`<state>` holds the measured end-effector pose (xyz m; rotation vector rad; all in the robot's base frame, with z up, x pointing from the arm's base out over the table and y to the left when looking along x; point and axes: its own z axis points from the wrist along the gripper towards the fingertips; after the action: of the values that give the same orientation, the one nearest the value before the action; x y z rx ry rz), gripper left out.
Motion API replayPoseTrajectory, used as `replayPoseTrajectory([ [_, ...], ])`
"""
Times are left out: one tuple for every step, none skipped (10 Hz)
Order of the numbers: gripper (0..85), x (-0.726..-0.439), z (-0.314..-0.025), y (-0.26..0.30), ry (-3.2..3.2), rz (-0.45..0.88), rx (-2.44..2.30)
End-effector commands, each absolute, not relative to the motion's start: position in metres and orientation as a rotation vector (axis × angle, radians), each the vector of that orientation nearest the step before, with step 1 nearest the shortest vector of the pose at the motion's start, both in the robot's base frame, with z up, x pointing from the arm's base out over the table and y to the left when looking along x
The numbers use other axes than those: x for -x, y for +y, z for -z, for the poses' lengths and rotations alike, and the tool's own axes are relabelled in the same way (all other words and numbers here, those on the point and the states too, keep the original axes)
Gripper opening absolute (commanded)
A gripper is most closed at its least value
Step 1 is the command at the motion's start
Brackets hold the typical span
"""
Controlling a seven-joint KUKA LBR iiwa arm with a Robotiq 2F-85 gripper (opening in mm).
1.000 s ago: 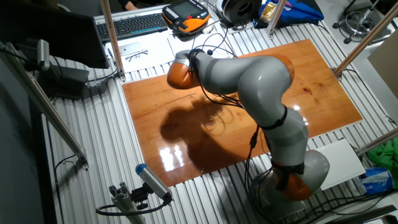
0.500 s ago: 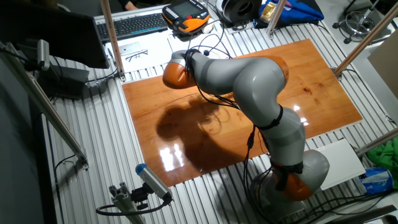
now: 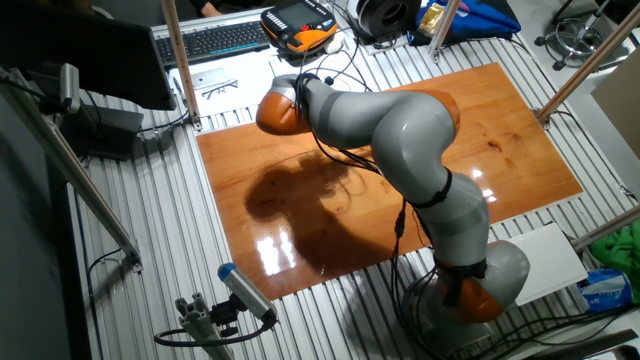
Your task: Unfold the leg of the glasses (with one hand)
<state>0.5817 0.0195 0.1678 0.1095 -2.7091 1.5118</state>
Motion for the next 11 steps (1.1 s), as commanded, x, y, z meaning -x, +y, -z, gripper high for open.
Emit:
replayPoseTrajectory([
  [0.0, -0.581, -0.167, 0.024, -2.706, -1.516, -0.096],
  [0.0, -0.579, -0.164, 0.03, -2.703, -1.528, -0.079],
  [0.0, -0.577, -0.163, 0.033, -2.696, -1.54, -0.074],
  [0.0, -0.577, -0.163, 0.035, -2.694, -1.539, -0.066],
  [0.0, -0.577, -0.164, 0.037, -2.696, -1.529, -0.057],
  [0.0, -0.578, -0.165, 0.04, -2.693, -1.521, -0.051],
  [0.0, -0.579, -0.167, 0.045, -2.685, -1.517, -0.038],
  [0.0, -0.58, -0.167, 0.05, -2.683, -1.512, -0.021],
  [0.0, -0.58, -0.165, 0.056, -2.682, -1.513, -0.002],
  [0.0, -0.578, -0.161, 0.063, -2.688, -1.511, 0.028],
  [0.0, -0.575, -0.156, 0.071, -2.687, -1.511, 0.052],
])
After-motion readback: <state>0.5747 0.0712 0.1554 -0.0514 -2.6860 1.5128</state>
